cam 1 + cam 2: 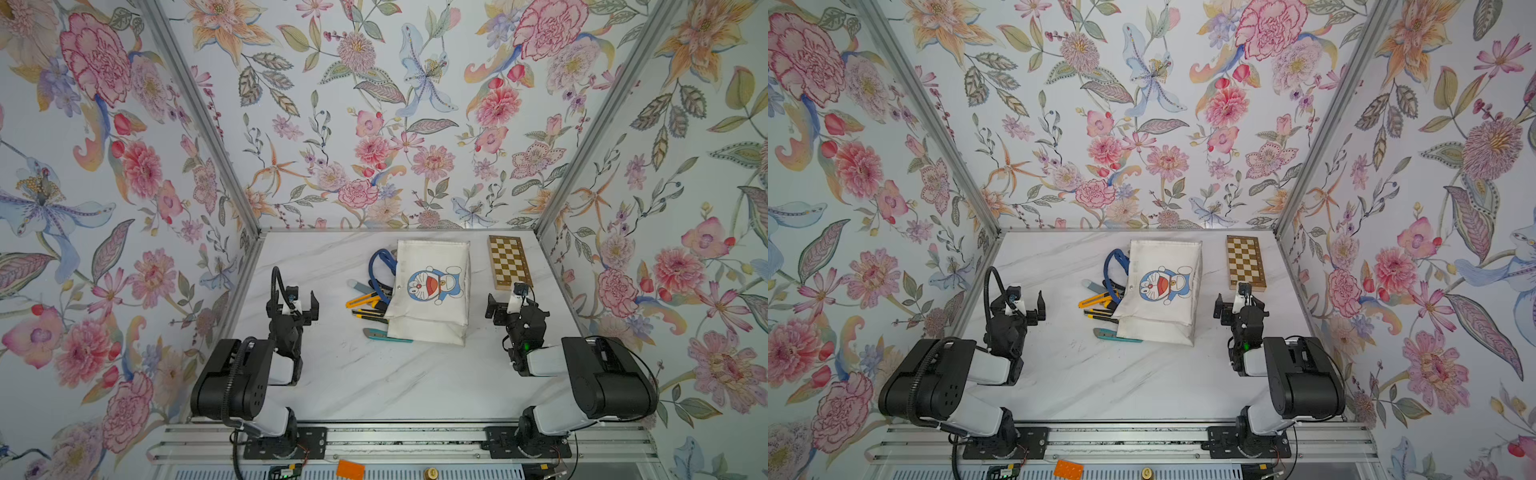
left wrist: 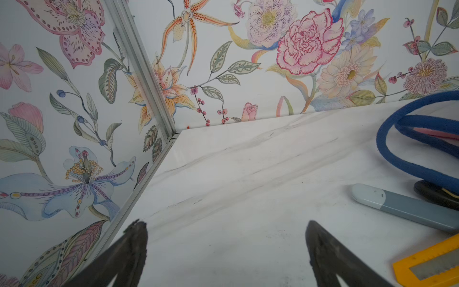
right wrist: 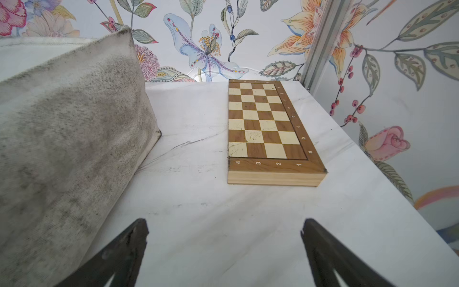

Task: Place the art knife into the pouch
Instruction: Open the pouch at the center of the board.

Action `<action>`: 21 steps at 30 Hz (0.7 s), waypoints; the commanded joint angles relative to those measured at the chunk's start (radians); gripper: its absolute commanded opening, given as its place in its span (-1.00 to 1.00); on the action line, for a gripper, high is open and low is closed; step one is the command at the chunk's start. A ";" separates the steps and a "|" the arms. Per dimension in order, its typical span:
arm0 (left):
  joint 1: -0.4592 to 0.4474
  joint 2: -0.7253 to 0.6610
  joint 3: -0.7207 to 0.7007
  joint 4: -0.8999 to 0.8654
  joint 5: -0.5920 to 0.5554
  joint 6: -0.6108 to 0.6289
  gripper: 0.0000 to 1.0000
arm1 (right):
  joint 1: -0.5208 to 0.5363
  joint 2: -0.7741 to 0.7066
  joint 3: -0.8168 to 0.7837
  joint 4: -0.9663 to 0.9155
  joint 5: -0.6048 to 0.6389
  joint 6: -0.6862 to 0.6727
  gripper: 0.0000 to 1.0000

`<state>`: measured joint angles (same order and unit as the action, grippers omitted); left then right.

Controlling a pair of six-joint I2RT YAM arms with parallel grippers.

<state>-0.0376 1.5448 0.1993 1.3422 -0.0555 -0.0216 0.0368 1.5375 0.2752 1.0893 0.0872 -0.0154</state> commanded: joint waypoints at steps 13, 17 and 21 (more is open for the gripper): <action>0.010 0.011 0.025 0.029 0.025 0.005 0.99 | -0.006 0.013 0.026 0.006 0.008 -0.010 0.98; 0.009 0.011 0.023 0.031 0.026 0.004 0.99 | -0.007 0.013 0.025 0.007 0.006 -0.010 0.98; 0.009 0.011 0.026 0.027 0.023 0.008 0.99 | -0.006 0.013 0.026 0.007 0.008 -0.009 0.98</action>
<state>-0.0376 1.5448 0.2005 1.3476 -0.0517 -0.0216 0.0368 1.5383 0.2829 1.0893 0.0872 -0.0151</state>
